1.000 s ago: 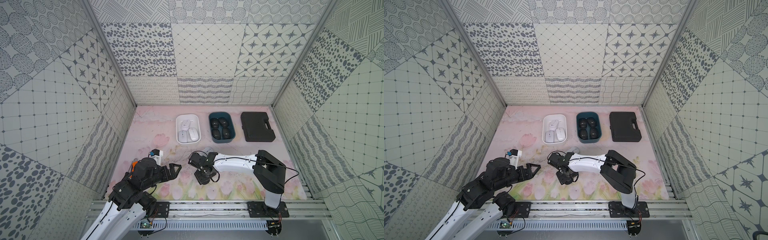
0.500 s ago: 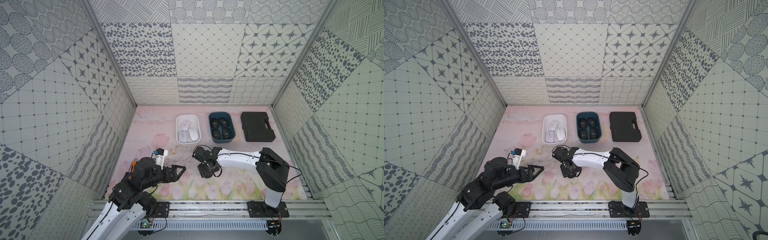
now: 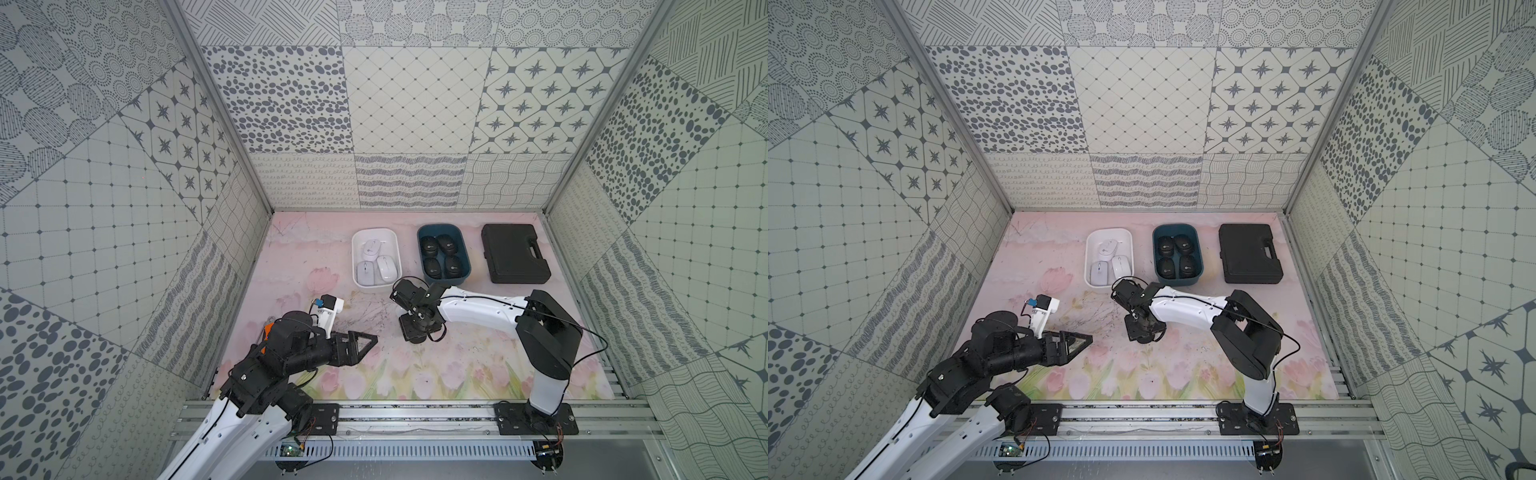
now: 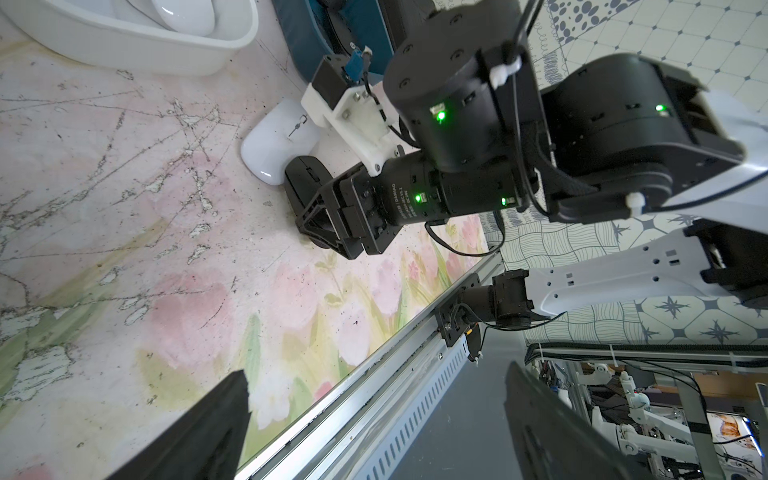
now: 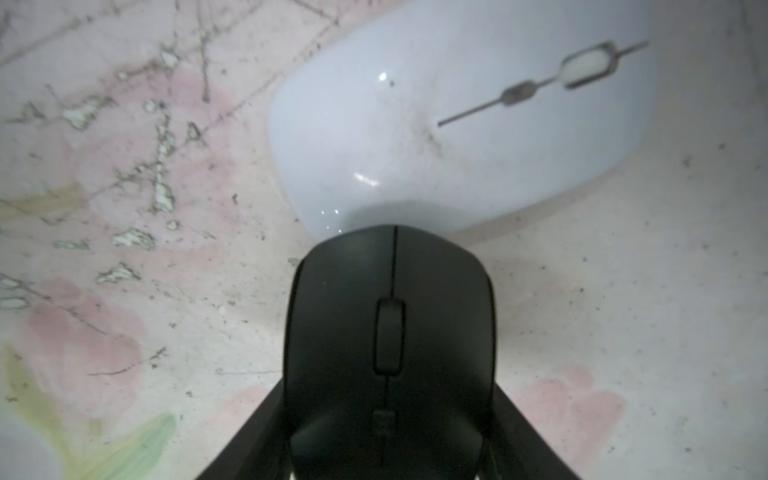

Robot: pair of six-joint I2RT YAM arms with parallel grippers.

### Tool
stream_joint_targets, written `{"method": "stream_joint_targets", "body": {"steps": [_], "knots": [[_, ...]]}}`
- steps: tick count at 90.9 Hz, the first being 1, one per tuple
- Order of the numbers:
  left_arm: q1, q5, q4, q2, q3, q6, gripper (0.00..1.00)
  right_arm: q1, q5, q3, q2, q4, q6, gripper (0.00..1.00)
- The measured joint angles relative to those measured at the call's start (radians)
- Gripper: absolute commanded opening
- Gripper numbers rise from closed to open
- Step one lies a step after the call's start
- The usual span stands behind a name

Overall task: Place the mice by color into the storage box
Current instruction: Pick up the mouse from the center of the board, then place the mouse in the storage box.

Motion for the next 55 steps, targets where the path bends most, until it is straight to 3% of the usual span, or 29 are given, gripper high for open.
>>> {"method": "stream_joint_targets", "body": {"steps": [30, 55], "knots": [[0.0, 0.002, 0.001, 0.03, 0.072, 0.054, 0.99, -0.035, -0.057, 0.137, -0.044, -0.033, -0.021, 0.44], [0.0, 0.002, 0.002, 0.05, 0.095, 0.092, 0.99, -0.149, -0.096, 0.308, -0.053, -0.08, -0.063, 0.44]]}}
